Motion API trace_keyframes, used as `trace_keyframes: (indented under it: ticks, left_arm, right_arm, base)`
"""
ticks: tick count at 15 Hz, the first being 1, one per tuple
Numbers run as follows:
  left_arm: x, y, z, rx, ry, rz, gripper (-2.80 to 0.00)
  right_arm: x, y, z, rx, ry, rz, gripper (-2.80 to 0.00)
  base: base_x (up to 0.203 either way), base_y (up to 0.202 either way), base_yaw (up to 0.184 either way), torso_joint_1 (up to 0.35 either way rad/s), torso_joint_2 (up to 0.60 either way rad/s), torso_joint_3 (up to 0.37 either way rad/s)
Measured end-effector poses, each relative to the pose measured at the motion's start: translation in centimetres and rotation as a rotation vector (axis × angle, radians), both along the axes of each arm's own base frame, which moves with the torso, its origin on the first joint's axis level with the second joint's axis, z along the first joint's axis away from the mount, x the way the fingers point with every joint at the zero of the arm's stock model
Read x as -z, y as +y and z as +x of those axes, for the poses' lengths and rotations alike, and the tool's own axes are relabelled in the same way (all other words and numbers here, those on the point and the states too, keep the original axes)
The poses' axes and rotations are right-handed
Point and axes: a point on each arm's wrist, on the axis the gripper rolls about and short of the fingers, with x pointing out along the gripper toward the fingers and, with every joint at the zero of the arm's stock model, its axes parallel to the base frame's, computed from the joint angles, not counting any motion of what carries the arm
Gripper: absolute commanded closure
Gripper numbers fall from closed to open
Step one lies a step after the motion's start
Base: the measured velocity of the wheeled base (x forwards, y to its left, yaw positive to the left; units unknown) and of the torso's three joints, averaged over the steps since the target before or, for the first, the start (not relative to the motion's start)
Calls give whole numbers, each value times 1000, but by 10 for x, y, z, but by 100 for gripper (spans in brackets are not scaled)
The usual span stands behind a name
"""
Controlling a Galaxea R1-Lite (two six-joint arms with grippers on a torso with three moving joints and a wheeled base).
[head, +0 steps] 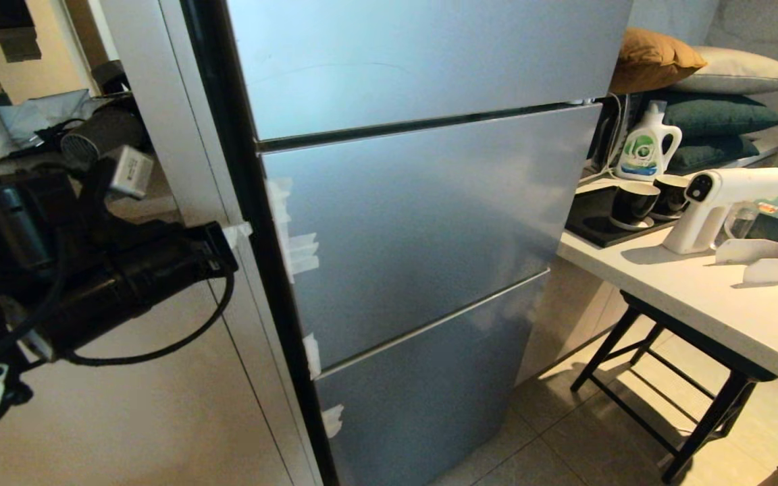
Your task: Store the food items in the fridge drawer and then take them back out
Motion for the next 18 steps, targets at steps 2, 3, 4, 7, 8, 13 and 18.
trace_keyframes:
  ticks: [2, 3, 4, 7, 8, 13, 18]
  left_arm:
    - [-3, -6, 5, 14, -11, -4, 0]
    - [-4, -9, 8, 22, -13, -7, 0]
    - [-5, -11, 11, 26, -21, -11, 0]
    - [-8, -15, 19, 30, -66, -21, 0]
    - [-6, -15, 21, 33, -64, -21, 0]
    - [-2, -25, 17, 75, -47, -25, 0]
    - [3, -28, 5, 174, -29, -22, 0]
  right_arm:
    - [0, 0, 0, 0, 0, 0, 0]
    - [0, 0, 0, 0, 0, 0, 0]
    - [0, 0, 0, 1, 0, 0, 0]
    - [0, 0, 0, 0, 0, 0, 0]
    - [0, 0, 0, 0, 0, 0, 0]
    - [0, 0, 0, 0, 0, 0, 0]
    - [0, 0, 0, 1, 0, 0, 0]
  base:
    - [0, 0, 0, 0, 0, 0]
    - [0, 0, 0, 0, 0, 0]
    - [0, 0, 0, 0, 0, 0]
    - [0, 0, 0, 0, 0, 0]
    - [0, 0, 0, 0, 0, 0]
    - [0, 0, 0, 0, 0, 0]
    - [0, 0, 0, 0, 0, 0]
